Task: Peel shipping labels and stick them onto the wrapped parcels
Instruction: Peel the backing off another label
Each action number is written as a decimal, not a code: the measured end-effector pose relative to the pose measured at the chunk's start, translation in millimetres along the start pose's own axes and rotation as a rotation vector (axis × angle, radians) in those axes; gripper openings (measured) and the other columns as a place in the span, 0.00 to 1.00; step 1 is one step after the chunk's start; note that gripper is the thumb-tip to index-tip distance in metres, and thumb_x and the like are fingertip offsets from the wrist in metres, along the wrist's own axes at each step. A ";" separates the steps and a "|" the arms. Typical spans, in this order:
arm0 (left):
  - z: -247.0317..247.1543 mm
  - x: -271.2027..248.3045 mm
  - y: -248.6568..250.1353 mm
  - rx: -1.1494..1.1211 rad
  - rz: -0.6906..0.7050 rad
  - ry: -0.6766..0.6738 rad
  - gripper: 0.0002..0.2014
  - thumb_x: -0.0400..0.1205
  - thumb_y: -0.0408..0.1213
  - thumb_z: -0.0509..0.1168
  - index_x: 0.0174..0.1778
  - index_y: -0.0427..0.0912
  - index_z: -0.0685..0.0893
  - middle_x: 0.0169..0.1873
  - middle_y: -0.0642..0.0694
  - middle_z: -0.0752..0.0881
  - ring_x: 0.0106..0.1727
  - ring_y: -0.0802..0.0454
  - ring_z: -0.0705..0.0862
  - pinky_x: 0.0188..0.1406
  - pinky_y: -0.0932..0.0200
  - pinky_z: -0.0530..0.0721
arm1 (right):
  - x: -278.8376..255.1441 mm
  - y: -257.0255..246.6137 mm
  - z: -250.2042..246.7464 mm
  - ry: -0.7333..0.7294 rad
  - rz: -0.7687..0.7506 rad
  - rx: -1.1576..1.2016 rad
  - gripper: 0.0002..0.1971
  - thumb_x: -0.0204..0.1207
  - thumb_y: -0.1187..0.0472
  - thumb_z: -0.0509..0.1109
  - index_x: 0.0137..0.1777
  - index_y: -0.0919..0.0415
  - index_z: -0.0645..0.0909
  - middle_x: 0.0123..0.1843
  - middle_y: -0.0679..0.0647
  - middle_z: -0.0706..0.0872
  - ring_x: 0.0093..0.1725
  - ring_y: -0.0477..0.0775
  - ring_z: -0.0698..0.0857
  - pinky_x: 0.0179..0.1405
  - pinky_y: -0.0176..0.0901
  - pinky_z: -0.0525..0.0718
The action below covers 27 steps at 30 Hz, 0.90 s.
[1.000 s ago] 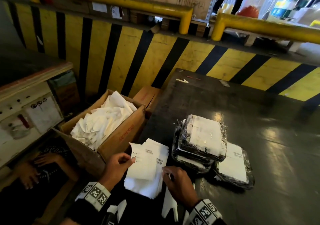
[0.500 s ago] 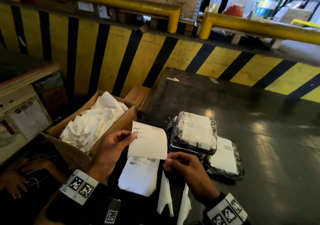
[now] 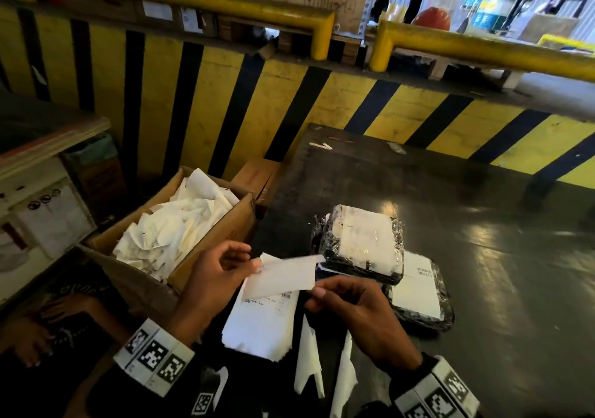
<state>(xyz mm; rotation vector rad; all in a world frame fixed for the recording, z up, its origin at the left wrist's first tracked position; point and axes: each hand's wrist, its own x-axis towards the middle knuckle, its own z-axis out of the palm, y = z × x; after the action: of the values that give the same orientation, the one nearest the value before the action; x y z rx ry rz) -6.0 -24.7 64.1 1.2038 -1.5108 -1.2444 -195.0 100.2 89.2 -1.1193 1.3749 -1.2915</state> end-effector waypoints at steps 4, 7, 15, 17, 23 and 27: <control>7.7 -24.5 22.4 0.057 0.218 -0.209 0.05 0.74 0.40 0.74 0.45 0.50 0.90 0.40 0.56 0.91 0.45 0.58 0.88 0.41 0.71 0.83 | 6.7 -5.2 4.7 -0.035 -0.078 -0.028 0.08 0.75 0.65 0.70 0.44 0.70 0.87 0.39 0.63 0.91 0.38 0.55 0.87 0.46 0.45 0.84; 18.5 -40.0 32.3 0.077 0.307 -0.335 0.11 0.73 0.52 0.73 0.47 0.53 0.90 0.40 0.58 0.91 0.44 0.57 0.89 0.41 0.69 0.83 | 9.8 -5.0 10.9 -0.069 -0.122 -0.034 0.08 0.76 0.67 0.69 0.45 0.71 0.88 0.39 0.64 0.91 0.38 0.51 0.88 0.44 0.36 0.83; 25.5 -43.3 25.4 0.060 0.313 -0.267 0.05 0.76 0.35 0.72 0.43 0.49 0.90 0.34 0.54 0.91 0.39 0.60 0.89 0.42 0.65 0.85 | 8.5 0.1 13.4 -0.083 -0.101 -0.065 0.08 0.77 0.66 0.68 0.48 0.68 0.88 0.40 0.61 0.92 0.40 0.51 0.89 0.44 0.36 0.84; 26.9 -42.5 22.1 0.070 0.311 -0.256 0.06 0.76 0.36 0.71 0.42 0.52 0.90 0.36 0.57 0.91 0.40 0.60 0.89 0.44 0.63 0.86 | 8.5 1.2 13.1 -0.077 -0.100 -0.082 0.08 0.77 0.67 0.68 0.47 0.68 0.89 0.39 0.59 0.92 0.39 0.49 0.88 0.43 0.35 0.83; 33.4 -45.2 19.2 0.018 0.321 -0.212 0.04 0.71 0.47 0.69 0.40 0.60 0.87 0.37 0.61 0.90 0.42 0.61 0.88 0.43 0.68 0.85 | 10.9 2.8 11.7 0.005 -0.103 -0.128 0.06 0.76 0.66 0.70 0.46 0.67 0.89 0.38 0.59 0.92 0.37 0.50 0.89 0.39 0.33 0.82; 33.8 -43.4 15.8 0.017 0.306 -0.227 0.08 0.70 0.50 0.68 0.43 0.59 0.87 0.40 0.62 0.90 0.46 0.59 0.88 0.45 0.69 0.85 | 11.0 2.1 11.0 0.049 -0.092 -0.158 0.06 0.75 0.65 0.71 0.44 0.66 0.89 0.36 0.59 0.92 0.36 0.49 0.89 0.37 0.34 0.82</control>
<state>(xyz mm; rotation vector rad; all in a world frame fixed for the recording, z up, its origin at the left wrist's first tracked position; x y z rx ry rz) -32.2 25.4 72.9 0.8228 -1.7966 -1.1901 -186.1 87.6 86.3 -1.2784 1.4972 -1.3012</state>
